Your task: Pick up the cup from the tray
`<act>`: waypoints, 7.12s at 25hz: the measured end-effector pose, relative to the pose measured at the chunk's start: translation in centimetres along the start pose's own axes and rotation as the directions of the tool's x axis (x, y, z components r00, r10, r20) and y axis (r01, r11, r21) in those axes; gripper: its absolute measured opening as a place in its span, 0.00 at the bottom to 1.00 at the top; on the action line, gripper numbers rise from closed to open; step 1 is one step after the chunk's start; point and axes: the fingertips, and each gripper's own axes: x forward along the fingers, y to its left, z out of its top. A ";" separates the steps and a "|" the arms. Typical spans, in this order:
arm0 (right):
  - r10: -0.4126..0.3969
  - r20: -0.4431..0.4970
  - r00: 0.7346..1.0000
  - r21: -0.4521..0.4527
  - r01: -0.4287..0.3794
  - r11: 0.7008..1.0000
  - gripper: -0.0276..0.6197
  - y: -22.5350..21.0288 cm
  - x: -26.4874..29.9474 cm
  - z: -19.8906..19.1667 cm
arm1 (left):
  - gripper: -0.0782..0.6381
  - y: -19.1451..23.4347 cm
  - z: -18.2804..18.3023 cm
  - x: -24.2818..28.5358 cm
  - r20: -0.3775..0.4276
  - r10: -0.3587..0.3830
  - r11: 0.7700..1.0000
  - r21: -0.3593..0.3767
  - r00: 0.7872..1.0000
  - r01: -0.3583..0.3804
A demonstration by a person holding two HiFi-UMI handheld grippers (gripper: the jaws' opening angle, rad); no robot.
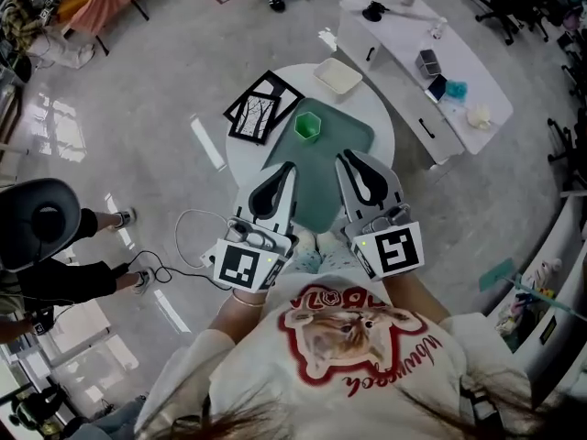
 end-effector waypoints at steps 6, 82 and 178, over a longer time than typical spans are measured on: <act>0.041 -0.004 0.999 0.005 -0.041 0.999 0.13 -1.2 2.0 -0.7 | 0.13 1.5 -0.5 1.3 -0.005 0.048 0.999 -0.004 0.999 -0.048; 0.084 -0.360 0.929 0.115 -0.045 0.992 0.52 -3.7 10.2 -18.1 | 0.13 2.9 -9.9 1.6 -0.163 0.130 0.991 0.000 0.978 -0.131; 0.092 -0.018 0.996 0.065 -0.090 0.994 0.52 13.6 -27.6 2.1 | 0.13 -22.9 3.8 -21.6 0.063 0.101 0.994 0.024 0.993 -0.103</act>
